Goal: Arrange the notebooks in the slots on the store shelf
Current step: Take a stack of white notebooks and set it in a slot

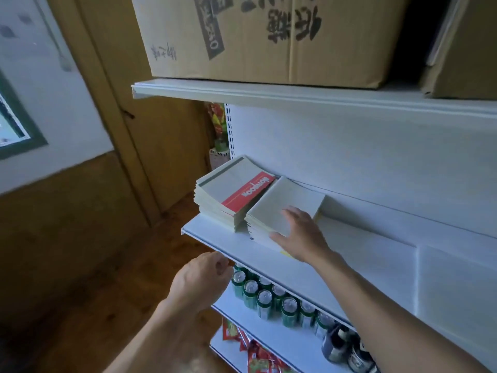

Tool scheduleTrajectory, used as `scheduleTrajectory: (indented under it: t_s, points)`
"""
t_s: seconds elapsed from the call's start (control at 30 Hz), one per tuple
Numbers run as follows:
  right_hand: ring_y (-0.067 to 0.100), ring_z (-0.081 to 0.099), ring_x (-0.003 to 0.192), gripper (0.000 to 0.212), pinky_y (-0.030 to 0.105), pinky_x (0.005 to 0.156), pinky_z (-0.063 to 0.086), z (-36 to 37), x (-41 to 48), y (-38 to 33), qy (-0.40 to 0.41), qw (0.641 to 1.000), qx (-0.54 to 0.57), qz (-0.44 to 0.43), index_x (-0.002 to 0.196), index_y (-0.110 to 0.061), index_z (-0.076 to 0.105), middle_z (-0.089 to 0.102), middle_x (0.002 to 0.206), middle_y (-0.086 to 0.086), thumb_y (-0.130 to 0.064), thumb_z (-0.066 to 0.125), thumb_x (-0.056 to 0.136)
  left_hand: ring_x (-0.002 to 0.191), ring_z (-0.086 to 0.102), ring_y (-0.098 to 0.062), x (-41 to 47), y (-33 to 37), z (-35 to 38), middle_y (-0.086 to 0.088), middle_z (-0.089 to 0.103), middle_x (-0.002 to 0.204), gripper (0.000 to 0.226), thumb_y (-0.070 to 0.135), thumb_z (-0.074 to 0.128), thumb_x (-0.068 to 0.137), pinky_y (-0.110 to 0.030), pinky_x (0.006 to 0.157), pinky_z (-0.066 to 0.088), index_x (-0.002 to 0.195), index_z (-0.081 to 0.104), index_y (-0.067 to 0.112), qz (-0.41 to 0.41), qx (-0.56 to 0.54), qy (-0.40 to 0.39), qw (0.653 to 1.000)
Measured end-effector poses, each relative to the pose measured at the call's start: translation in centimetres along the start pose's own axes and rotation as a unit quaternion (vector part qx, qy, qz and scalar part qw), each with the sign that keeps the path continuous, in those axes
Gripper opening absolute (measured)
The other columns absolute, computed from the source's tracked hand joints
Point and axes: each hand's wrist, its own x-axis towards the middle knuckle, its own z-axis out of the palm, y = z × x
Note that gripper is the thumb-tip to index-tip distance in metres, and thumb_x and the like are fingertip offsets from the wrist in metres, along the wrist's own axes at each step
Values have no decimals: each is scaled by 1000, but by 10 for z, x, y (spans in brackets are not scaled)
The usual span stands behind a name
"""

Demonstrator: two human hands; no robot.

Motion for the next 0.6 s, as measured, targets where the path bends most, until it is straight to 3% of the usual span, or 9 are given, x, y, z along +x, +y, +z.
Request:
scheduleTrajectory:
  t_s: [0.1,0.2,0.33,0.47,0.5,0.6]
  points:
    - [23,2,149,92,43,120,7,13,34,-9,-38,996,-75,3,153,-15,10,5,162,9,-59,54,86,86,61,-4,41,-12,-10,15,65,104,23,43,51,95,-14,65,49,111,62,31,22,-16,-8,1000]
    - [24,-1,149,92,44,120,4,26,40,-7,-74,988,-137,9,153,-15,1,-2,162,10,-57,52,89,90,62,-4,74,-12,-18,12,65,109,27,42,52,96,-17,71,53,116,62,28,39,-84,-42,995]
    - [16,11,148,71,32,118,7,31,25,0,-3,992,-123,-15,152,-20,20,13,161,0,-44,53,94,88,60,-4,110,1,-20,12,62,103,18,41,53,96,-15,68,48,108,60,30,53,-211,-90,972]
    - [16,36,140,52,29,115,18,31,7,2,81,994,-50,-50,137,-25,51,41,150,-6,-38,65,88,90,68,-20,134,18,-23,-1,68,96,27,41,53,96,-29,80,56,98,65,18,-4,-376,-202,904]
    - [15,37,139,53,30,115,19,32,3,2,82,995,-37,-45,136,-26,53,44,148,-7,-39,67,87,88,69,-23,139,19,-24,-3,68,93,30,44,52,96,-31,79,56,95,66,18,-7,-378,-215,900]
    - [3,27,140,59,29,118,18,38,-2,4,50,998,-31,-29,140,-32,47,37,150,-14,-46,66,86,80,64,-15,155,17,-17,5,66,87,36,54,49,94,-31,75,54,97,68,23,77,-235,-208,946]
